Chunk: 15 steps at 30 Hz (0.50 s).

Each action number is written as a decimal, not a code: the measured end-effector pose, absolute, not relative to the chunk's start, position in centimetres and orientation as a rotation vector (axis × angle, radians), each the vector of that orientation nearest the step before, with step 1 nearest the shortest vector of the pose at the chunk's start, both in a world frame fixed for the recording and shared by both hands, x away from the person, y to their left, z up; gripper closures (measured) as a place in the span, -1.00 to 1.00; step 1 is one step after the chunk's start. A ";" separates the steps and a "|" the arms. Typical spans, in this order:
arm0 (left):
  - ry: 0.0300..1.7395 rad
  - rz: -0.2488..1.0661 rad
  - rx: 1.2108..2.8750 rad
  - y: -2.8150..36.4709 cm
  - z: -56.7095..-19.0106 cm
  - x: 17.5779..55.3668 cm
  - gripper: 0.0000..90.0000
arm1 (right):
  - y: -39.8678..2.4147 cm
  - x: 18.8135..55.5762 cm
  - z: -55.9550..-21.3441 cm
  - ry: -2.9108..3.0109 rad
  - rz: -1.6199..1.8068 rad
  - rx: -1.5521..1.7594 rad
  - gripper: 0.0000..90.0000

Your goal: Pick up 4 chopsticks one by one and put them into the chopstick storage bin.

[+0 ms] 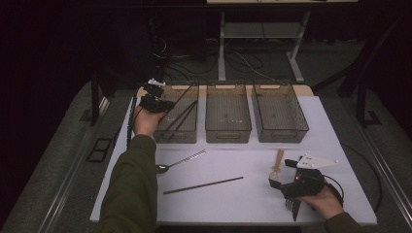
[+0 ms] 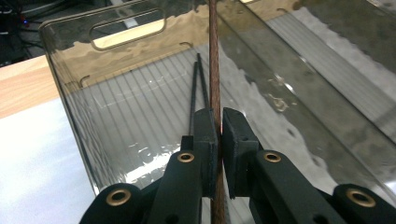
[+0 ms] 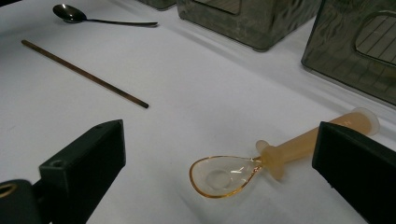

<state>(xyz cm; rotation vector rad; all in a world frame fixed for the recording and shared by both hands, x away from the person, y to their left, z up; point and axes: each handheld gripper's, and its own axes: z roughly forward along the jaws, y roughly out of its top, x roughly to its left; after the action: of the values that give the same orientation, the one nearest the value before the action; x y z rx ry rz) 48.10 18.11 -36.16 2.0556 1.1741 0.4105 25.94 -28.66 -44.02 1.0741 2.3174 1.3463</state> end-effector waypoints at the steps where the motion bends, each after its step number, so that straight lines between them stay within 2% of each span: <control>1: 1.179 0.415 2.055 18.1 -36.4 48.3 0.89 | -28.7 25.9 -44.0 2.316 1.348 1.072 -0.95; 5: 1.207 0.412 2.059 18.3 -37.1 48.9 0.89 | -28.7 25.9 -44.0 2.319 1.350 1.075 -0.95; 8: 1.223 0.359 2.059 18.3 -37.6 49.1 0.87 | -28.7 25.9 -44.0 2.318 1.354 1.070 -0.95; 9: 1.208 0.354 2.051 18.1 -37.7 49.1 0.83 | -28.7 25.9 -44.0 2.318 1.354 1.070 -0.95; 10: 1.200 0.376 2.059 18.0 -37.7 49.0 0.61 | -28.7 25.9 -44.0 2.317 1.355 1.070 -0.95; 11: 1.190 0.385 2.066 17.9 -37.6 49.0 0.49 | -28.7 25.9 -44.0 2.316 1.356 1.069 -0.95; 15: 1.167 0.383 2.080 17.3 -37.3 48.6 0.27 | -28.6 25.9 -44.0 2.317 1.351 1.068 -0.95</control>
<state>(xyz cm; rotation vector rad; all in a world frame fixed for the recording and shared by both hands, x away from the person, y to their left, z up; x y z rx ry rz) 48.63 17.35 -37.26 2.0798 1.1671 0.3827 25.91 -28.64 -44.00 1.0680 2.3166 1.3513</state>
